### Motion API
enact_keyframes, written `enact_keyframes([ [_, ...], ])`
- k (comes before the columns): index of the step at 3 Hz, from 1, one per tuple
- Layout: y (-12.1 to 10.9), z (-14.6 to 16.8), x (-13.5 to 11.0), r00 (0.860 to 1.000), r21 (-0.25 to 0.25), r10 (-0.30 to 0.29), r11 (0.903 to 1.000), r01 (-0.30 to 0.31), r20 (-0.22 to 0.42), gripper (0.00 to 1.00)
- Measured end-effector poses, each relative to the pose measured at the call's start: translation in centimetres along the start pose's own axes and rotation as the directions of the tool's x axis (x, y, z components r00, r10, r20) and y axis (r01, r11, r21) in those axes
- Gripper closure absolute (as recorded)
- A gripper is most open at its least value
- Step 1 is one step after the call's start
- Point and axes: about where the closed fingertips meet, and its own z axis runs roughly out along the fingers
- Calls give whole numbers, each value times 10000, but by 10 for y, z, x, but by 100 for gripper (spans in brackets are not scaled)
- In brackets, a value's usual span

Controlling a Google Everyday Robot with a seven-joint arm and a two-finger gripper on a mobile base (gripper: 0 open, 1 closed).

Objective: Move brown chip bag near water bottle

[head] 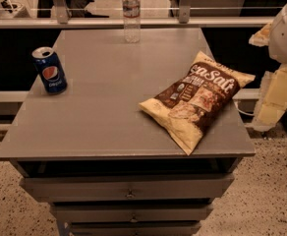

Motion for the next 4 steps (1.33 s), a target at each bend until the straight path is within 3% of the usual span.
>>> enact_keyframes([
  [2,-8,2,-9,9993,252,293,9992,-299,252,0],
  [4,-33,29,-32,9835,653,1414,9866,-1494,1128,0],
])
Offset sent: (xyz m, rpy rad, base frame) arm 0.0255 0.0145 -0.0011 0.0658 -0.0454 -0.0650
